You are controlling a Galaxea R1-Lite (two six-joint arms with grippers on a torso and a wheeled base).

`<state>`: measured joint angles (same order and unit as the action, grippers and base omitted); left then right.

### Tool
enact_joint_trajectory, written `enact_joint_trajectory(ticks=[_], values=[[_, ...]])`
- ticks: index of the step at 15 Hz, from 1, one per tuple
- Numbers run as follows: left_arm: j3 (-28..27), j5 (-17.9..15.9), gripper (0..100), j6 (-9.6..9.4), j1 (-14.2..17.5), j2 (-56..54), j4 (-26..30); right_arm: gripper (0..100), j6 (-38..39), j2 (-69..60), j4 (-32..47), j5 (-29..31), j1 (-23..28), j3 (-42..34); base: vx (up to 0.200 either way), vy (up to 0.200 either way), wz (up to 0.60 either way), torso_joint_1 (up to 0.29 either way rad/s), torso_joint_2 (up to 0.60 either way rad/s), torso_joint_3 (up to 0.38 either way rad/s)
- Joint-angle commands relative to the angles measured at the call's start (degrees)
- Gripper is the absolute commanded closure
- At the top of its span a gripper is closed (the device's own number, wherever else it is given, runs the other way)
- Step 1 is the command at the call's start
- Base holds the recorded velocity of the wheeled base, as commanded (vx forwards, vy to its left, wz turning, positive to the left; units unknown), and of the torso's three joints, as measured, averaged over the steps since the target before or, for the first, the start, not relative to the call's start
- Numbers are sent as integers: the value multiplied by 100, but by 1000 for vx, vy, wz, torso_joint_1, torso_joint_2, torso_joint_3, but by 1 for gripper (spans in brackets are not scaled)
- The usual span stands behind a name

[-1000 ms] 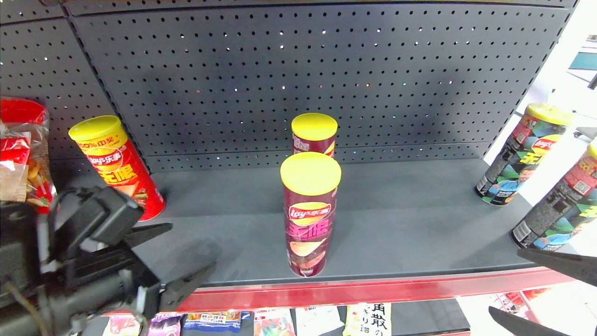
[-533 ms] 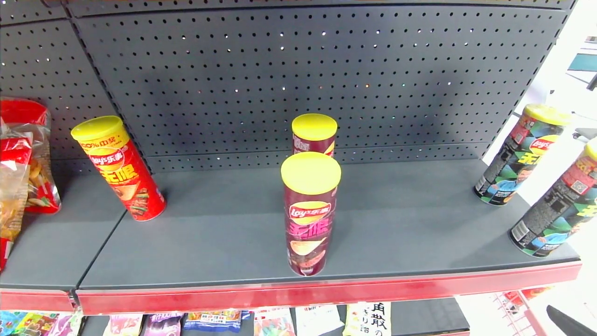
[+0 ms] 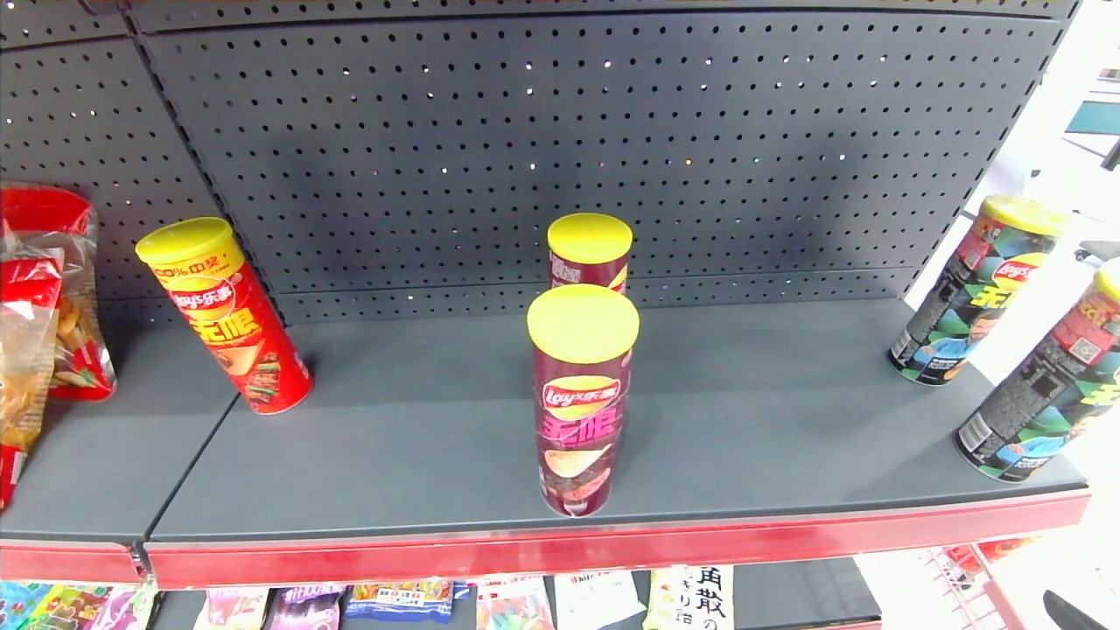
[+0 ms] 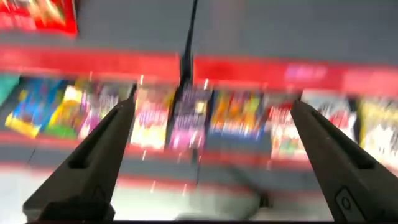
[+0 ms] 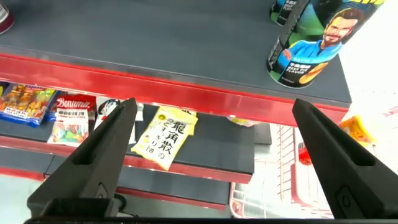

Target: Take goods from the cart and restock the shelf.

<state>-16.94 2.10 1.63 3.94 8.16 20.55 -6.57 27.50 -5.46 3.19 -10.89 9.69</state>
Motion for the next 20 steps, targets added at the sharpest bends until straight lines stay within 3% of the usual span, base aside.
enact_joint_trajectory(ticks=[1, 5, 6, 8, 11, 12, 14, 17, 20], values=[[455, -271, 0, 4, -121, -402, -596, 0, -2, 62, -43, -3, -1, 24, 0, 0, 0, 0, 0, 0], [763, -227, 0, -480, -288, -666, -596, 0, -46, 89, -52, 41, -1, 68, 0, 0, 0, 0, 0, 0], [851, -139, 0, -761, -306, -701, -623, 0, -46, 97, -25, 41, 8, 94, 0, 0, 0, 0, 0, 0], [842, -95, 0, -919, -323, -710, -623, 0, -55, 124, -8, 41, 8, 94, 0, 0, 0, 0, 0, 0], [860, 379, 0, -761, -323, -719, -614, 0, -108, 168, -8, 41, -1, 112, -200, 0, 0, 10, 4, -2], [860, 414, 0, -594, -323, -754, -614, 0, -152, 168, -8, 32, -1, 112, -200, 0, 0, 7, -2, 2], [868, 432, 0, -462, -332, -798, -623, 0, -222, 159, -8, 41, -1, 112, -200, 0, 0, -7, 0, 5], [886, 432, 0, -348, -367, -816, -623, 0, -327, 124, 1, 41, 8, 103, -200, 0, 0, 2, 2, 1], [886, 520, 0, -225, -367, -816, -632, 0, -442, 133, 1, 41, 16, 94, 0, 0, 0, 0, 0, 0]])
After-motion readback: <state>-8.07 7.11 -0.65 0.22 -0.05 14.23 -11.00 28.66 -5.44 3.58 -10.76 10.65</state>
